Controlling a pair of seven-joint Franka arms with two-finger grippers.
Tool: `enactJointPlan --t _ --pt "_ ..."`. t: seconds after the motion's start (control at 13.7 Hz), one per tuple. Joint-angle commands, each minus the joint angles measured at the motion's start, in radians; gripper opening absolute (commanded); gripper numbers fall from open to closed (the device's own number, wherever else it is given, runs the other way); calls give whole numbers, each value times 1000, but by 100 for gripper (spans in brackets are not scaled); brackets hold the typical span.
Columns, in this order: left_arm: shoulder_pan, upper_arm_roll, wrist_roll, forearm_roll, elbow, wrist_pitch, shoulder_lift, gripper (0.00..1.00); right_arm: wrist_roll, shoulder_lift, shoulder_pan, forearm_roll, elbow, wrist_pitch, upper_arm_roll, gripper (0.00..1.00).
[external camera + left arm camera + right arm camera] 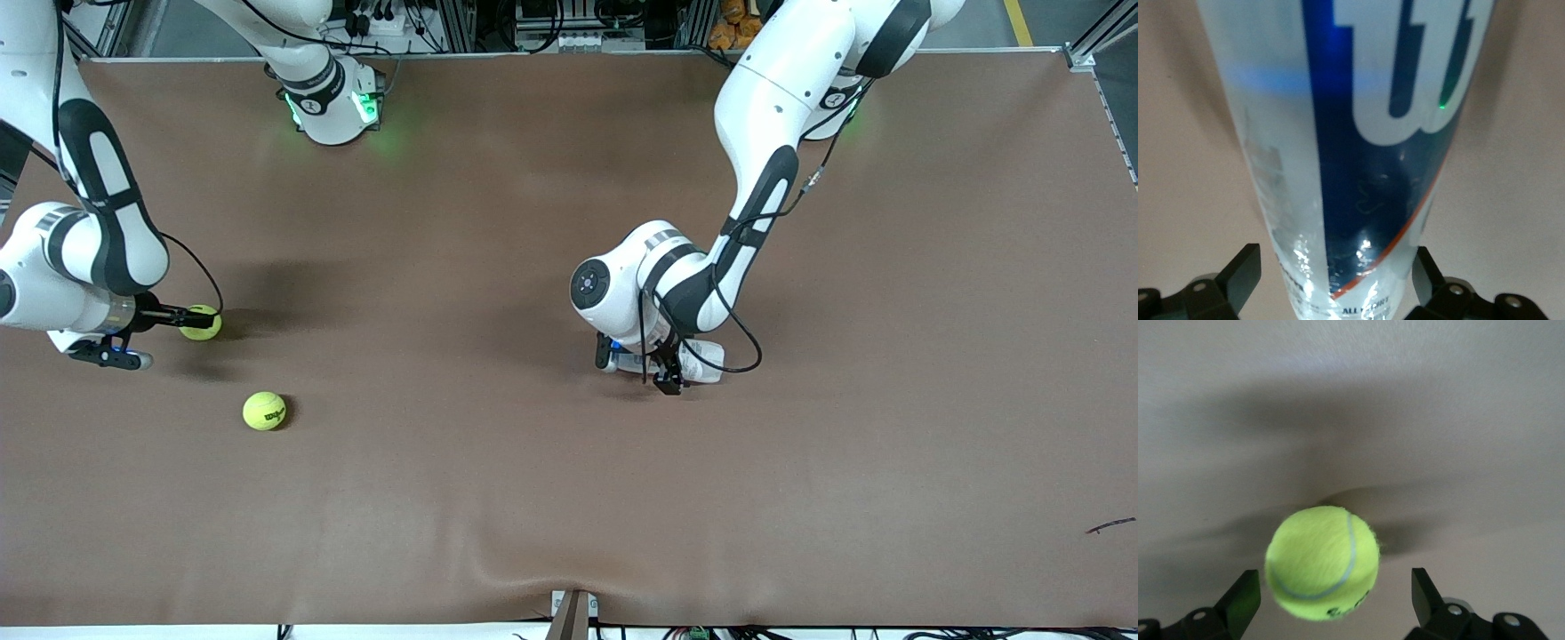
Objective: Insert tennis ball vertically with right arm
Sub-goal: 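Lift the tube with the left gripper while the right gripper grasps a ball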
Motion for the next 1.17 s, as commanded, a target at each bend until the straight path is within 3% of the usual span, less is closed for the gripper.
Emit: enactJointPlan --t 0.0,0.37,0.51,0.58,0.88,1.1 --pt "8 1 -13 4 11 6 11 100 -19 18 -21 5 4 13 18 100" --pt "9 1 -13 -24 11 6 14 100 -19 39 -27 23 9 13 18 100" --pt "9 1 -13 -24 11 6 14 100 -22 39 -26 25 12 14 20 72" --pt "9 1 -13 -24 11 6 16 100 -22 39 -26 31 15 13 20 66" --pt "9 1 -13 -26 11 6 22 97 -40 38 -18 42 59 4 20 66" --pt "9 1 -11 -26 11 6 25 82 -112 30 -26 42 102 -16 20 66"
